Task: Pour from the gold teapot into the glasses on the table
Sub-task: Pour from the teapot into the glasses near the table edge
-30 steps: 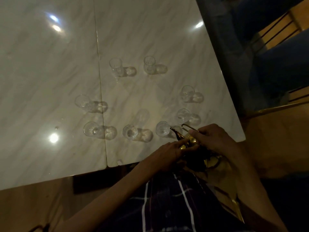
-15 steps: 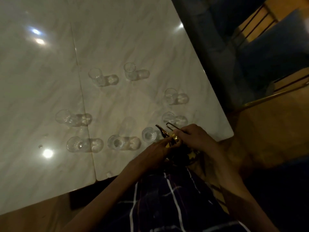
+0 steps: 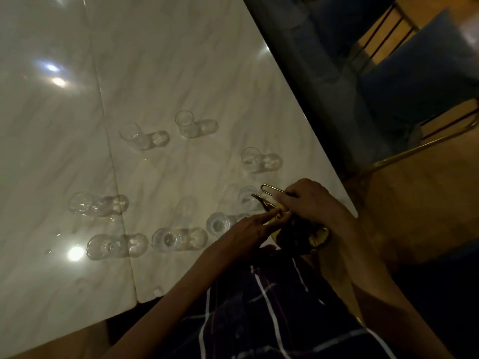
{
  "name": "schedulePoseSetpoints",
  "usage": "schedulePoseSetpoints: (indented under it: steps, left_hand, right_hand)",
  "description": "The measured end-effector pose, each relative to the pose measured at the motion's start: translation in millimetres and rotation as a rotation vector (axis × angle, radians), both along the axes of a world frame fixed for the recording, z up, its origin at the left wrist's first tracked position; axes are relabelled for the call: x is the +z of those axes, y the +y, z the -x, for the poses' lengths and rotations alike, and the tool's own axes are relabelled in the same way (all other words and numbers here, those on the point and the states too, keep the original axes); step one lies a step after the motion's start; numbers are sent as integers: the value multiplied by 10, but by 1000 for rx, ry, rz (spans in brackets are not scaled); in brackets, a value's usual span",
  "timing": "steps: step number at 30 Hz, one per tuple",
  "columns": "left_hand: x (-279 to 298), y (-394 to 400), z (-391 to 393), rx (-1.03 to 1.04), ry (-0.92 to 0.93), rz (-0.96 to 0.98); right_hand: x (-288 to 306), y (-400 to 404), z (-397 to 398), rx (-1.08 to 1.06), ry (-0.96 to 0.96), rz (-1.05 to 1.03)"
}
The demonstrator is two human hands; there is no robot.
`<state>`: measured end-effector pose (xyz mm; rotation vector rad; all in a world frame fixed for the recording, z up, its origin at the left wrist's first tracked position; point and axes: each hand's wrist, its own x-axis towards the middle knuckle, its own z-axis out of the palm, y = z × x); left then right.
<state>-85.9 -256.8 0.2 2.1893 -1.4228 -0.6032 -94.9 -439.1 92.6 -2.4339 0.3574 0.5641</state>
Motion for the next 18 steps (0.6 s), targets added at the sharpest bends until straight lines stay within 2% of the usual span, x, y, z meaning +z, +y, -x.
schedulePoseSetpoints:
  steps: [6, 18]
  left_hand:
    - [203, -87, -44, 13, -47, -66]
    - [240, -204, -13, 41, -73, -17]
  right_hand:
    - [57, -116, -117, 23, 1, -6]
    - [98, -202, -163, 41, 6, -14]
